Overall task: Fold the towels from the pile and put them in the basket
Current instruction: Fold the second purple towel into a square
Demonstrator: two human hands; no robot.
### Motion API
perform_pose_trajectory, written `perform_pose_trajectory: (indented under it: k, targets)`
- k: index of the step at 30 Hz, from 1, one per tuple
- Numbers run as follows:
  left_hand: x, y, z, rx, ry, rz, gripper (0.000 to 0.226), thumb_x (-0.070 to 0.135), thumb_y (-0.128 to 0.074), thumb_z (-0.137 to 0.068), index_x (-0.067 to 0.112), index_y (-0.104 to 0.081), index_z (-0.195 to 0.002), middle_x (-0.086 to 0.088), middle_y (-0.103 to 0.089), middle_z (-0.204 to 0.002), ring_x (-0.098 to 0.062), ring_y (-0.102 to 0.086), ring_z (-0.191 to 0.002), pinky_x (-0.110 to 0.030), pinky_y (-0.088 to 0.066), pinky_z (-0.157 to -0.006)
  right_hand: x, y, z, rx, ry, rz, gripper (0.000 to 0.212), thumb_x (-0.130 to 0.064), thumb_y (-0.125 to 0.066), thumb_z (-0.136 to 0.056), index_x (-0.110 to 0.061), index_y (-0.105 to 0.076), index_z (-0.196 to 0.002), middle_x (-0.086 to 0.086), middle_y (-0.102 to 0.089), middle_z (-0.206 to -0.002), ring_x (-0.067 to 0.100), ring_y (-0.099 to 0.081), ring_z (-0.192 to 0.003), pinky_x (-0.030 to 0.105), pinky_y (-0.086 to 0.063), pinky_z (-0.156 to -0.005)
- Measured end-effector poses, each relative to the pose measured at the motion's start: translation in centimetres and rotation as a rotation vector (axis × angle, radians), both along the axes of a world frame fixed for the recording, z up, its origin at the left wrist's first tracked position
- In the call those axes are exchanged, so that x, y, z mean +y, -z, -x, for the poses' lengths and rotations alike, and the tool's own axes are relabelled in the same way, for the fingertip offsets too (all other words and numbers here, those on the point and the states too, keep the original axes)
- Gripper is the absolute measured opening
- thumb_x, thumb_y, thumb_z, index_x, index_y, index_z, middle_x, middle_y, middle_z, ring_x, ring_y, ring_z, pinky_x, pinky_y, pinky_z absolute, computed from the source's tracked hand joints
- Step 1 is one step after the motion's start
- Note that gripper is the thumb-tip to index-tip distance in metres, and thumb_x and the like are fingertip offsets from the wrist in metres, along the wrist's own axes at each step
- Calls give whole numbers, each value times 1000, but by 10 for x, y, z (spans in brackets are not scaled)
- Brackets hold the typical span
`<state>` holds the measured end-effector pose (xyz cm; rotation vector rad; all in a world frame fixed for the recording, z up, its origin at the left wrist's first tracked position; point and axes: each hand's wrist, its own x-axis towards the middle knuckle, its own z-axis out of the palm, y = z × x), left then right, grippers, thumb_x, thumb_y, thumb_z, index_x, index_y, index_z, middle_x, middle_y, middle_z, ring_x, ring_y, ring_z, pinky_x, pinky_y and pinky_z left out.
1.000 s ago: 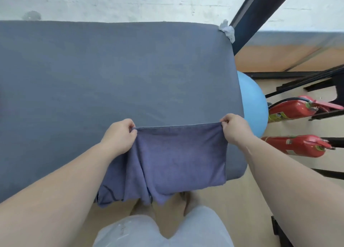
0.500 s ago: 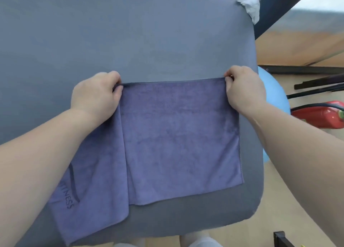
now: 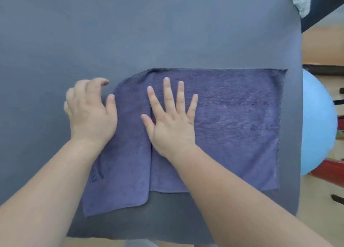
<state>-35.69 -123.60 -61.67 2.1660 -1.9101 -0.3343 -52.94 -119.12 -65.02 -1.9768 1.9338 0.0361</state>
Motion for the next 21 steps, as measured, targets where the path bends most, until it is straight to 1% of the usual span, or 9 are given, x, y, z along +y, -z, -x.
perform_pose_trajectory:
  k: [3,6,9,12,15,17,18,19,21]
  targets:
    - [30,-2,-40,-19,-151,-108,32,27,-58,-95,19,-57,-126,-11,-55,-128,-38,-42,-120,-52,-34,-102,2,14,-3,42,22,-50,65,-61,-10,-101,-37,8,-158,-1,21,-167,31,27,-150,64,13,-117]
    - [46,0,-67,-50,-203,-237,35,41,-61,-92,17,-63,-118,-10,-60,-114,-38,-47,-112,-49,-40,-95,3,19,-3,48,29,-56,69,-66,-2,-97,-37,10,-158,-3,22,-166,29,28,-150,62,14,-118]
    - [47,-2,-76,7,-181,-279,34,46,-67,-87,18,-65,-107,-3,-59,-97,-32,-51,-100,-43,-44,-86,2,20,-5,62,32,-60,73,-70,3,-93,-38,10,-158,-2,22,-166,30,28,-150,62,12,-118]
    - [42,-3,-75,117,-94,-329,17,39,-72,-84,23,-64,-86,4,-54,-84,-24,-53,-90,-38,-46,-78,1,22,-6,83,33,-75,75,-73,3,-92,-38,12,-157,-2,25,-165,30,29,-149,63,11,-118]
    - [34,-3,-68,164,20,-464,21,37,-73,-81,27,-59,-70,7,-53,-79,-16,-54,-79,-32,-42,-68,0,24,-7,106,34,-76,80,-76,2,-89,-36,12,-157,-1,26,-165,30,29,-149,63,11,-118]
    - [30,-5,-64,120,81,-520,23,35,-69,-84,25,-56,-68,7,-53,-80,-15,-54,-76,-32,-41,-65,0,25,-7,117,37,-75,82,-78,0,-88,-36,11,-157,-1,25,-165,31,28,-150,63,10,-118]
    - [29,-7,-63,94,101,-512,24,36,-66,-86,24,-55,-69,6,-54,-80,-17,-55,-75,-32,-42,-64,0,26,-8,123,40,-75,82,-79,-1,-88,-36,10,-158,-1,25,-165,31,27,-150,63,10,-118]
    - [28,-9,-63,81,97,-484,27,38,-62,-90,22,-54,-69,5,-55,-77,-20,-55,-74,-34,-43,-64,0,26,-8,130,42,-74,83,-79,-1,-88,-36,10,-158,0,24,-166,31,26,-150,64,10,-118]
    - [30,-12,-70,102,4,-406,40,41,-51,-97,15,-50,-67,0,-54,-66,-28,-52,-69,-37,-39,-60,0,28,-9,140,43,-71,84,-79,-2,-88,-35,8,-158,0,23,-166,31,25,-151,64,8,-119]
